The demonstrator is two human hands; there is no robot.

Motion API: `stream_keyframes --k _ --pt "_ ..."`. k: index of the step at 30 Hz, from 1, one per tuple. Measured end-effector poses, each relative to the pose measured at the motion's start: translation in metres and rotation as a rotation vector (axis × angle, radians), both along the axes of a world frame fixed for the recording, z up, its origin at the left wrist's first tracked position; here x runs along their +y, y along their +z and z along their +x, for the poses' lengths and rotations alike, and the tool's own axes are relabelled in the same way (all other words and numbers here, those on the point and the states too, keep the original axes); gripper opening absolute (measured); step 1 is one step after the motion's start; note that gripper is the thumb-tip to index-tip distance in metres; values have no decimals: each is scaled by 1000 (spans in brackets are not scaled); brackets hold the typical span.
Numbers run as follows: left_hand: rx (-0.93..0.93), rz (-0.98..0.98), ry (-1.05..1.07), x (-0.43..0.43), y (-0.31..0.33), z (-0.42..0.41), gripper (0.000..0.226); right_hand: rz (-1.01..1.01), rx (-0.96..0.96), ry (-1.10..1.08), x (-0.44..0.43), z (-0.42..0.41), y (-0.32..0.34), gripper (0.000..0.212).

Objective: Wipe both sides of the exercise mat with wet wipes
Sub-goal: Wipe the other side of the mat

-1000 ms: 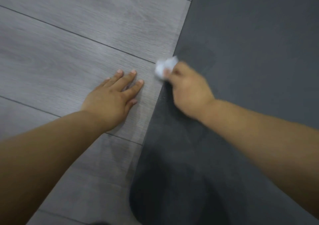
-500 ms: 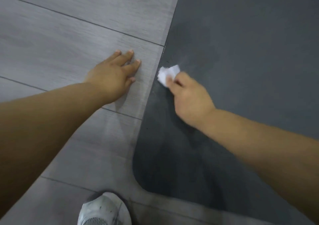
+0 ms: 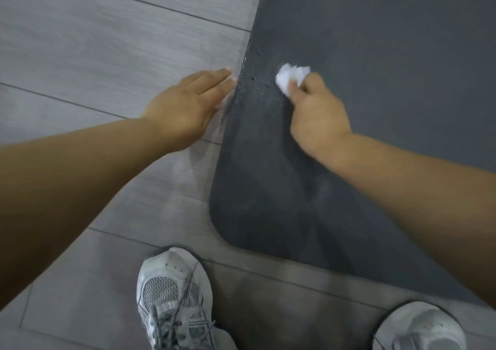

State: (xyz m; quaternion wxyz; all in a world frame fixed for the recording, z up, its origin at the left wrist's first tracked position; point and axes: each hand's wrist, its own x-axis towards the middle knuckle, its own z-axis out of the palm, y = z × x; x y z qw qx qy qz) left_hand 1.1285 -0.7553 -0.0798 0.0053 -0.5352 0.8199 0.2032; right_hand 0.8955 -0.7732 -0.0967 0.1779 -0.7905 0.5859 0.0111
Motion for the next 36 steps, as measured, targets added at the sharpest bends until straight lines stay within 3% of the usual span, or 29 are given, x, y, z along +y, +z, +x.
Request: stream_keyframes --k 3,5,6,8,11,16,19,22,23,25,28,31,33,35,36 --pt "-62 140 -62 -1 -2 -4 47 -16 -192 374 72 20 -3 39" --pt "-130 194 -82 1 -4 -6 49 198 -215 665 116 21 1 31" --pt "-142 198 -79 3 -5 -8 50 291 -293 744 135 15 -1 28" --pt "-162 189 -66 7 -5 -14 54 420 -226 789 142 3 10 25" --pt "-193 121 -84 8 -2 -24 57 97 -237 516 113 -29 3 15" --pt "-249 136 -204 5 10 -44 60 -6 54 -68 50 -74 4 51" --pt "-342 149 -334 0 13 -54 60 -40 -51 150 97 -65 3 45" --pt "-382 115 -341 -6 17 -62 53 130 -108 542 156 -56 5 34" --pt "-383 118 -320 -8 18 -65 51 199 -153 580 164 -56 11 37" --pt "-381 118 -300 -12 20 -72 49 126 -199 631 162 -61 12 38" --pt "-383 85 -276 -22 16 -81 54 12 -174 368 119 -87 1 29" --pt "-329 80 -104 -28 8 -90 58 -121 30 -4 61 -128 -2 38" --pt "-292 124 11 -27 3 -91 57 -70 73 -260 42 -133 1 47" --pt "-280 129 29 -24 -2 -90 56 -9 84 -315 45 -116 0 51" --pt "-273 121 22 -24 -3 -88 55 -55 13 -230 56 -99 -4 50"
